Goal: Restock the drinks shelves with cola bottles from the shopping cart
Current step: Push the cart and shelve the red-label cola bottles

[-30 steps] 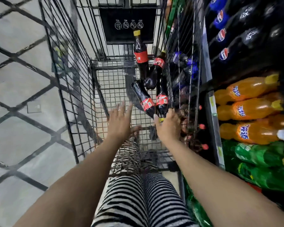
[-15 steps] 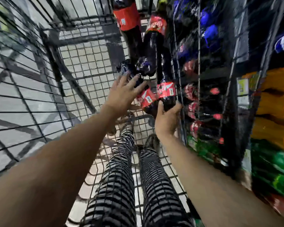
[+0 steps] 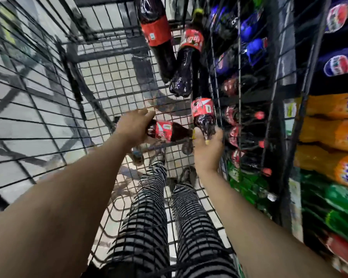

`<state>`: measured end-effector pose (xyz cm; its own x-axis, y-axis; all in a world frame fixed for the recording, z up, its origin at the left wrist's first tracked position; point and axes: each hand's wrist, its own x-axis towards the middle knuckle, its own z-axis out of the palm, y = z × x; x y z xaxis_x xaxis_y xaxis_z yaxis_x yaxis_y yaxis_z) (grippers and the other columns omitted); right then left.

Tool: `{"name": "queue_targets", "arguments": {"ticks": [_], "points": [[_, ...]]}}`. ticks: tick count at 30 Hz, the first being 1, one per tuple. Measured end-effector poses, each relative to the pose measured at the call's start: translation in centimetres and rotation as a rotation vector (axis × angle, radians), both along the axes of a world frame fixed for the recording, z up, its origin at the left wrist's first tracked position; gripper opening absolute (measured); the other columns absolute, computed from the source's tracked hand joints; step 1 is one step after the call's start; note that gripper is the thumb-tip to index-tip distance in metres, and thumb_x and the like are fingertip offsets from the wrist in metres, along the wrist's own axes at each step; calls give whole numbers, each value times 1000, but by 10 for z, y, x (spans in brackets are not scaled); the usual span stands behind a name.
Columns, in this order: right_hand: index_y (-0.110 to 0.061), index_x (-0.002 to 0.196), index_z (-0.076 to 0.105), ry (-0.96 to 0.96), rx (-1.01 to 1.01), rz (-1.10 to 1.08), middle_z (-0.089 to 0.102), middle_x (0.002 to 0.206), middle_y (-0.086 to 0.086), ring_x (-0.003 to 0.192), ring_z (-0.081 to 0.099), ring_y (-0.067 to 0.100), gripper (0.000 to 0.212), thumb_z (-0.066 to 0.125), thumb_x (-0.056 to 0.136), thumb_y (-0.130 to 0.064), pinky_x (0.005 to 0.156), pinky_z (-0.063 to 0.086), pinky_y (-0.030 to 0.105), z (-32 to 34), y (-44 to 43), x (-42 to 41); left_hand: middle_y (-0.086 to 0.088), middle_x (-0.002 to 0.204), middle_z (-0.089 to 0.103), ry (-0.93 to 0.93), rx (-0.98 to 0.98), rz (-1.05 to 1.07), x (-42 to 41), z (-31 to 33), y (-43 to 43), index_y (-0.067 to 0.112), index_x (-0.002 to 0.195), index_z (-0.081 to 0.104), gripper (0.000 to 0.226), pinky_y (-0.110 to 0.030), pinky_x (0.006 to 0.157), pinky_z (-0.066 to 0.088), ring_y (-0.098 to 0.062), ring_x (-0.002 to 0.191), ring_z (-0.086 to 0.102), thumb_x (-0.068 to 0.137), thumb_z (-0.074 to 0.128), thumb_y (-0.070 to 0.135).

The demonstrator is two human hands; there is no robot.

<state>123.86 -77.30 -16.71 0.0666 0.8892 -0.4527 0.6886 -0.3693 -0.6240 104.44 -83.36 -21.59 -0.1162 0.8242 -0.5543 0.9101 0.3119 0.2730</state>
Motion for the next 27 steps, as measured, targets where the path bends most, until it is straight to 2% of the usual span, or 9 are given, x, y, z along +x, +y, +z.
{"name": "queue_targets", "arguments": {"ticks": [4, 7, 9, 13, 16, 18, 21, 25, 27], "points": [[1, 108, 57, -42, 144, -9, 57, 84, 1, 70, 52, 15, 31, 64, 91, -23, 56, 34, 7, 36, 9, -22, -6, 101, 62, -133, 21, 383, 1, 23, -28, 20, 103, 46, 47, -41, 78, 51, -30, 93, 60, 74, 79, 36], [3, 113, 57, -95, 187, -34, 57, 84, 5, 72, 52, 19, 39, 63, 91, -29, 55, 32, 10, 65, 24, -37, 4, 89, 62, -302, 22, 735, 6, 57, -36, 22, 97, 49, 55, -35, 69, 52, -20, 78, 60, 66, 80, 55], [5, 105, 58, -106, 190, -67, 55, 79, 7, 69, 48, 20, 36, 62, 91, -29, 51, 32, 8, 87, 39, -42, 4, 86, 64, -381, 66, 916, 11, 80, -41, 24, 95, 48, 53, -38, 66, 54, -20, 74, 62, 67, 77, 58], [3, 92, 61, -195, 224, -7, 66, 86, 20, 80, 61, 32, 39, 63, 89, -36, 58, 27, 28, 133, 60, -40, 0, 92, 62, -460, 202, 1135, 16, 123, -36, 23, 99, 49, 43, -33, 77, 49, -24, 84, 61, 77, 73, 50], [1, 86, 62, -196, 248, 174, 67, 79, 22, 74, 63, 34, 39, 65, 86, -38, 57, 39, 33, 168, 58, -34, -1, 97, 65, -510, 279, 1173, 16, 153, -24, 25, 101, 51, 41, -39, 85, 52, -25, 90, 63, 78, 71, 53], [1, 88, 62, -233, 277, 360, 67, 79, 22, 75, 63, 35, 42, 63, 86, -41, 64, 47, 38, 197, 55, -31, 1, 97, 65, -564, 309, 1156, 17, 177, -15, 26, 102, 51, 41, -42, 86, 53, -23, 89, 64, 79, 70, 54], [-1, 87, 58, -249, 351, 578, 58, 80, 14, 79, 53, 28, 39, 60, 88, -40, 67, 36, 34, 240, 54, -25, 0, 99, 65, -616, 356, 1107, 18, 216, -2, 22, 107, 53, 43, -38, 84, 52, -20, 90, 63, 80, 70, 51], [-14, 69, 39, -153, 399, 498, 43, 68, 6, 68, 41, 26, 37, 62, 88, -36, 62, 28, 32, 290, 65, -13, 5, 91, 62, -682, 452, 1007, 22, 269, 19, 25, 104, 53, 32, -22, 64, 45, -13, 81, 60, 84, 66, 46], [-16, 64, 36, -74, 438, 435, 40, 61, 3, 61, 39, 25, 40, 65, 86, -33, 59, 31, 31, 312, 75, -4, 2, 95, 62, -669, 459, 946, 26, 291, 30, 25, 109, 53, 36, -24, 64, 45, -15, 83, 61, 86, 62, 51]]}}
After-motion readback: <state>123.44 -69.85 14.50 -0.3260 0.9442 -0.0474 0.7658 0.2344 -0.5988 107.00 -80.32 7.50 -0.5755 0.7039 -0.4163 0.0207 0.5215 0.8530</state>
